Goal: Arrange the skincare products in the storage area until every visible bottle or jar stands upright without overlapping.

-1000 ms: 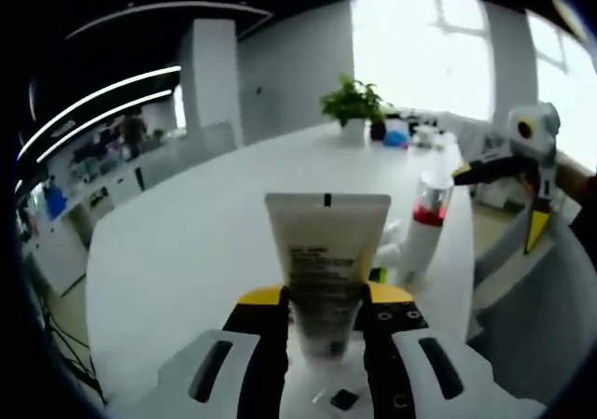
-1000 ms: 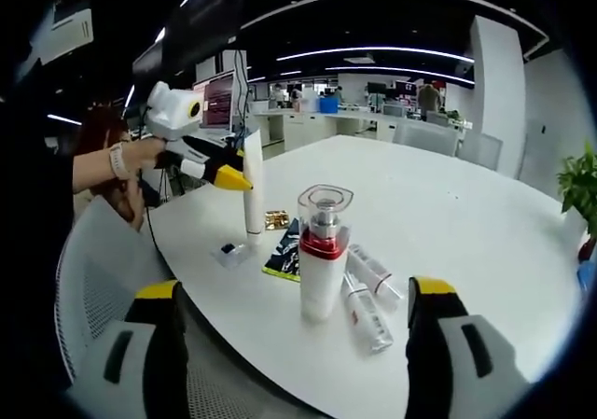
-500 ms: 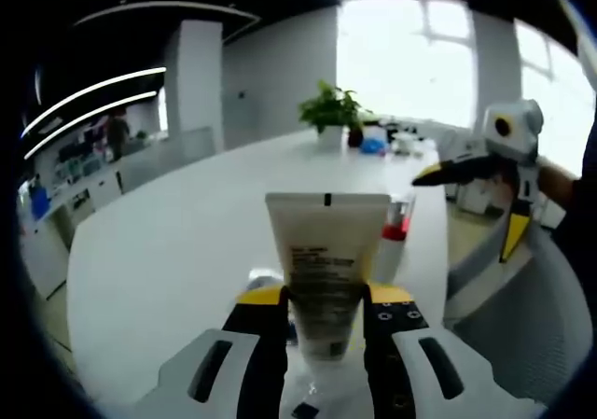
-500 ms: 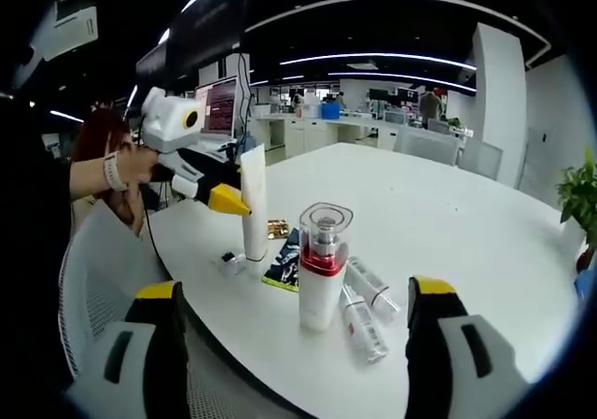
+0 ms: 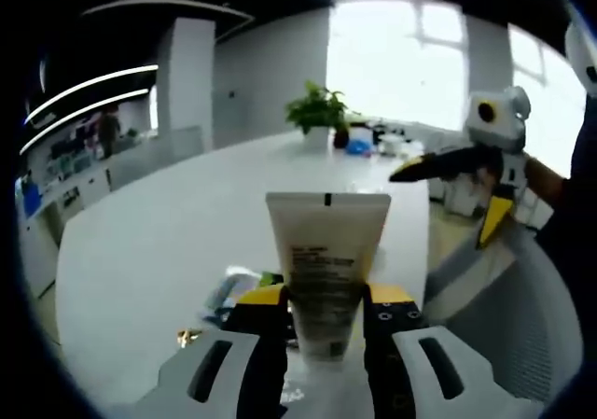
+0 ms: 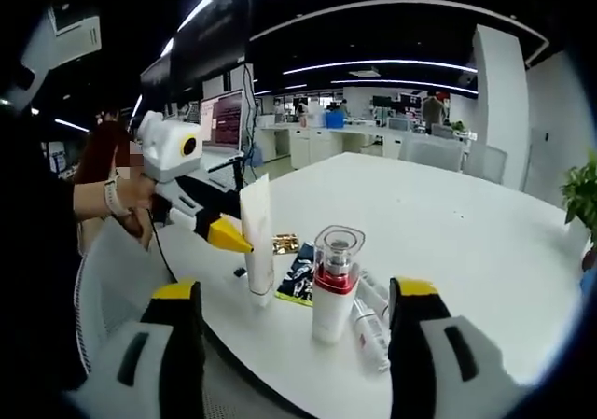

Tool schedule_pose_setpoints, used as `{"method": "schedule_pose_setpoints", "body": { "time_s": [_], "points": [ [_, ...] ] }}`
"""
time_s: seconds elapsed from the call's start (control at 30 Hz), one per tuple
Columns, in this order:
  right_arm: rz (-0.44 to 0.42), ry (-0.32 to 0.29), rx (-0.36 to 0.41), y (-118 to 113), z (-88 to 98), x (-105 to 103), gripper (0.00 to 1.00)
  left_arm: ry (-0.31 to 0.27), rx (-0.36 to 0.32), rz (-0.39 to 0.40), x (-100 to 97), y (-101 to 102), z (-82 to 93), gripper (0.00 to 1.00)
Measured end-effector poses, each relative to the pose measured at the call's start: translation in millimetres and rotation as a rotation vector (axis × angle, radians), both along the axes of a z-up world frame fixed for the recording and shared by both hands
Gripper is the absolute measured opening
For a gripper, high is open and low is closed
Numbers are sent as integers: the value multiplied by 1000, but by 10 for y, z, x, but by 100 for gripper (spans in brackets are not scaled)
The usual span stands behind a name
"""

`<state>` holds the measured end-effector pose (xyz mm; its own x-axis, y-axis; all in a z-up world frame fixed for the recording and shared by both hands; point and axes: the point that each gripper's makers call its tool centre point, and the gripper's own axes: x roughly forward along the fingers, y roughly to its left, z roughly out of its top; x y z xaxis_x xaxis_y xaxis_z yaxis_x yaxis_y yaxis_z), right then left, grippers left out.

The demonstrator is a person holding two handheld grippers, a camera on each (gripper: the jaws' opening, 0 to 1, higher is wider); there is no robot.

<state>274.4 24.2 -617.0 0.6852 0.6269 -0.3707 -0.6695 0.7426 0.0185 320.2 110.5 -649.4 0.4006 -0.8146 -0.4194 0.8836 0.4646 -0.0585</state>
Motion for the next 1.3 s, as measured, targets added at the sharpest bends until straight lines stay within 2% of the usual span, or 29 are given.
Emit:
{"method": "schedule_pose_setpoints", "body": {
  "time_s": [0.13,0.37,0.47,0.57,0.67,0.77,0.83,1.1,1.2,1.3],
  "points": [
    [26,3,27,71,62,-17,64,11,-15,-5,-56,-59,-15,26],
    [64,18,44,210,68,-24,52,15,-23,-3,-86,-132,-51,26],
    [71,50,102,279,76,-23,44,13,-30,1,-81,-153,-54,26],
    [75,46,138,311,111,-6,35,12,-30,3,-81,-181,-63,27],
    [78,51,136,359,99,24,37,17,-35,7,-94,-209,-73,27],
    [75,41,115,388,73,52,29,31,-40,3,-121,-238,-102,27],
    [75,53,148,421,78,63,23,33,-41,2,-142,-255,-126,27],
    [88,73,150,542,35,107,19,-6,-35,11,-132,-264,-118,27],
    [78,66,125,571,16,155,19,-14,-32,13,-146,-267,-118,27],
    [88,72,118,604,-3,161,13,-20,-40,19,-149,-269,-118,27]
  ]
}}
